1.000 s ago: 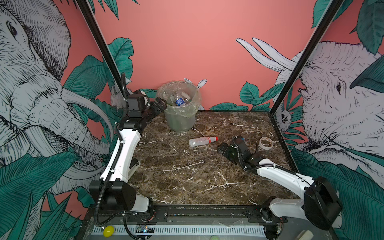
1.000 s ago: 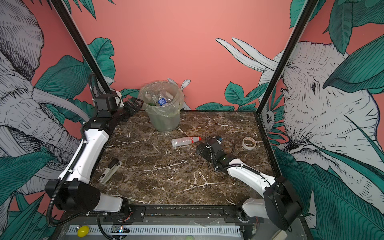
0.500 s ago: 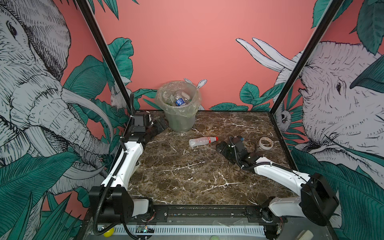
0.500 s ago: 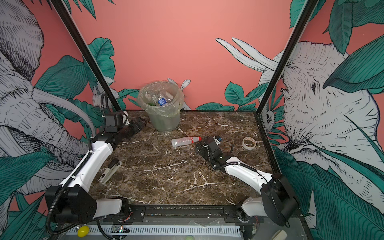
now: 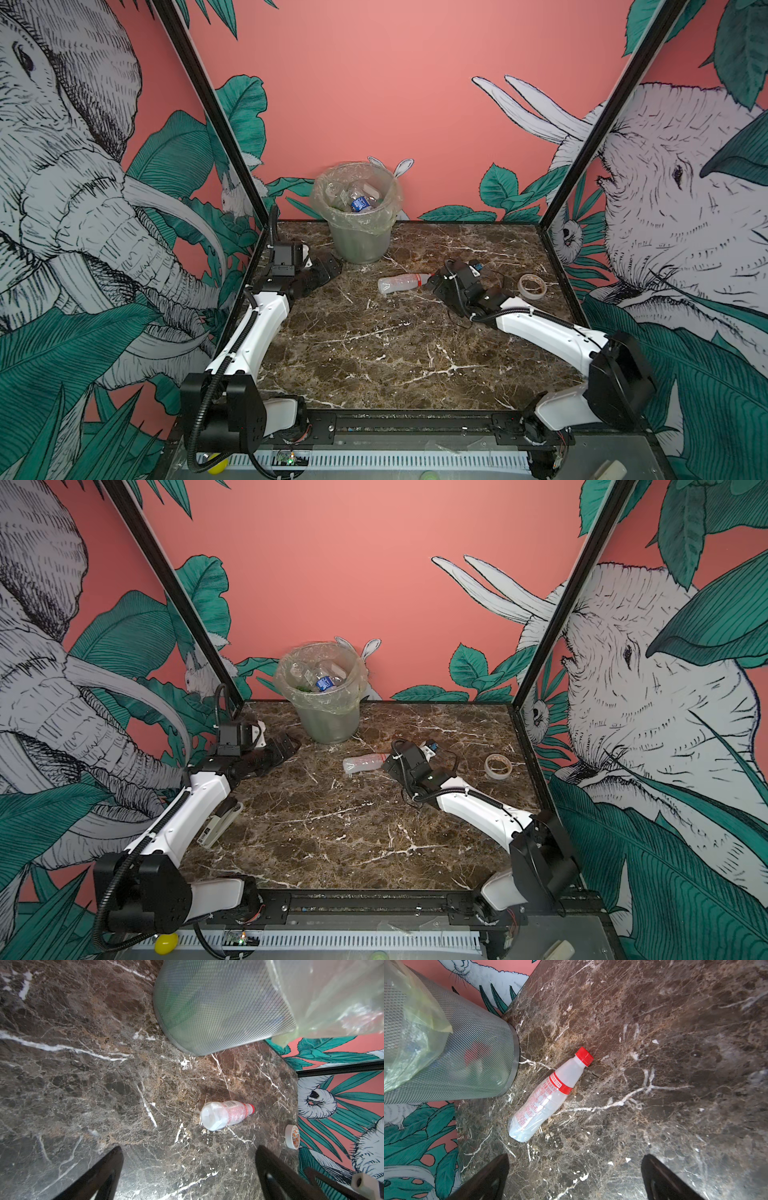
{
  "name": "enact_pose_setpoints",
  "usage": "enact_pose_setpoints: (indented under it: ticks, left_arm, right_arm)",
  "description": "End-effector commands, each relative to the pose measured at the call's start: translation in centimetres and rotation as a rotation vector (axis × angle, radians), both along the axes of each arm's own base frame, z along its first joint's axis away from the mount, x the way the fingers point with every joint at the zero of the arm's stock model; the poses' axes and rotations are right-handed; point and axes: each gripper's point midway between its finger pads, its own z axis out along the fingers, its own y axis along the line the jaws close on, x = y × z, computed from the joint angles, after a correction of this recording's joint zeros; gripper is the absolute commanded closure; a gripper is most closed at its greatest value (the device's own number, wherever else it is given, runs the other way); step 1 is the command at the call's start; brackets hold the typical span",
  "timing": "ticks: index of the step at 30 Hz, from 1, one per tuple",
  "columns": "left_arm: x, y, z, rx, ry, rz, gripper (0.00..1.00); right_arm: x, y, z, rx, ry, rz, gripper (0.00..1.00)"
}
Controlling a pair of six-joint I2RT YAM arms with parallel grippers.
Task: Throw the plastic bottles in the bin
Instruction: 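Withdraw the left gripper while the right gripper reaches toward the red-capped bottle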
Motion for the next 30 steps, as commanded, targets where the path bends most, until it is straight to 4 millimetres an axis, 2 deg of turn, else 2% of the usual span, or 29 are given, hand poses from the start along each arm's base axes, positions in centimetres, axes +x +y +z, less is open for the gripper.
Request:
enact_pose_setpoints:
  ticks: [1, 5, 8, 9, 14, 17, 21, 30]
  left_arm:
    - [-1.4, -0.1, -1.1, -0.003, 0.033, -0.022, 0.01]
    - [-2.2, -0.3, -2.1, -0.001, 0.067, -0.044, 0.01]
    - [-3.1, 0.3, -2.3, 0.045, 0.088, -0.044, 0.01]
    - [-3.3, 0.4, -2.3, 0.053, 0.082, -0.047, 0.01]
    - [-4.3, 0.5, -3.1, 0.06, 0.088, -0.051, 0.01]
    - [-4.6, 0.1, -3.9, 0.035, 0.111, -0.063, 0.01]
    - [-4.8, -0.1, -4.6, 0.034, 0.136, -0.074, 0.01]
    - [-5.0, -0.2, -4.4, 0.038, 0.143, -0.088, 0.01]
  right_arm:
    - [0.0, 0.8, -0.9, 0.025, 0.06, -0.031, 0.01]
    - [0.6, 1.6, -1.3, 0.067, 0.075, -0.074, 0.01]
    - [1.2, 2.0, -1.1, 0.083, 0.072, -0.097, 0.01]
    - [1.5, 2.1, -2.0, 0.075, 0.085, -0.106, 0.01]
    - [2.7, 3.2, -2.5, 0.097, 0.088, -0.126, 0.01]
    - [3.5, 4.1, -3.2, 0.123, 0.105, -0.145, 0.04]
    - [4.7, 5.2, -3.0, 0.136, 0.101, -0.144, 0.07]
    - [6.5, 6.5, -5.3, 0.199, 0.122, -0.172, 0.17]
